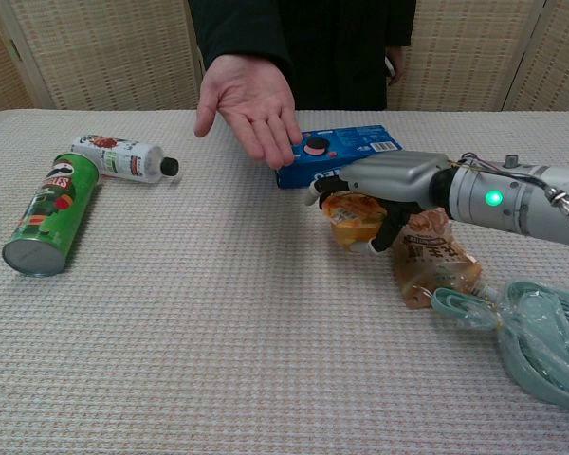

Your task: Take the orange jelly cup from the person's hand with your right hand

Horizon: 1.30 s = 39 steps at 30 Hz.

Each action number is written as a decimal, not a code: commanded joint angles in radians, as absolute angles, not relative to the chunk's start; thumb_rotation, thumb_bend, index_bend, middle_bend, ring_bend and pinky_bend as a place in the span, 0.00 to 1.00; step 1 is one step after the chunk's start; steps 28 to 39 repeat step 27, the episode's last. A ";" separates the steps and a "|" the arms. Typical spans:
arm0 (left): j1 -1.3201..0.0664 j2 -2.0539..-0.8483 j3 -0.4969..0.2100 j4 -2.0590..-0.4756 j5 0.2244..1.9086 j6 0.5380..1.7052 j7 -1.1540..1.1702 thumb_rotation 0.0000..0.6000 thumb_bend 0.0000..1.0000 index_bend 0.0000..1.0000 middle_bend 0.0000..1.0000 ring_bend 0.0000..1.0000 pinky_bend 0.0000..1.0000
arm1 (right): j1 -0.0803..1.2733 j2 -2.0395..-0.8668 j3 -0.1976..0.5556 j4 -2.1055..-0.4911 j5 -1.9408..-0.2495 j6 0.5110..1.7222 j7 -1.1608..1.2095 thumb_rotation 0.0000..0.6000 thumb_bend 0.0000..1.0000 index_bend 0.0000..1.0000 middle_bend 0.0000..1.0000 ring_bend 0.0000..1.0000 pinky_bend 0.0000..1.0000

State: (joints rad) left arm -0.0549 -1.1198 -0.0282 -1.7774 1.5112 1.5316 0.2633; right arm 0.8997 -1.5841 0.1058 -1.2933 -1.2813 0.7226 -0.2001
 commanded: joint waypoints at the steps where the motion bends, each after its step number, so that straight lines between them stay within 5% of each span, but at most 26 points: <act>1: -0.055 -1.122 -0.029 -1.774 1.509 1.531 0.265 1.00 0.22 0.20 0.04 0.05 0.21 | 0.908 -1.585 0.108 -1.292 -1.268 0.708 -0.207 1.00 0.29 0.00 0.04 0.03 0.20; 8: -0.056 -1.124 -0.031 -1.764 1.507 1.529 0.250 1.00 0.22 0.20 0.04 0.05 0.21 | 0.863 -1.495 0.110 -1.411 -1.279 0.804 -0.242 1.00 0.23 0.00 0.00 0.00 0.06; 20: -0.066 -1.139 -0.041 -1.741 1.507 1.525 0.230 1.00 0.22 0.20 0.04 0.05 0.21 | 0.597 -1.159 0.032 -1.781 -1.275 1.182 -0.433 1.00 0.24 0.00 0.00 0.00 0.06; 27: -0.073 -1.162 -0.049 -1.720 1.502 1.521 0.239 1.00 0.22 0.20 0.04 0.05 0.21 | 0.388 -1.068 -0.027 -1.816 -1.361 1.438 -0.330 1.00 0.25 0.00 0.00 0.00 0.06; 39: -0.073 -1.162 -0.049 -1.720 1.502 1.521 0.239 1.00 0.22 0.20 0.04 0.05 0.21 | 0.388 -1.068 -0.027 -1.816 -1.361 1.438 -0.330 1.00 0.25 0.00 0.00 0.00 0.06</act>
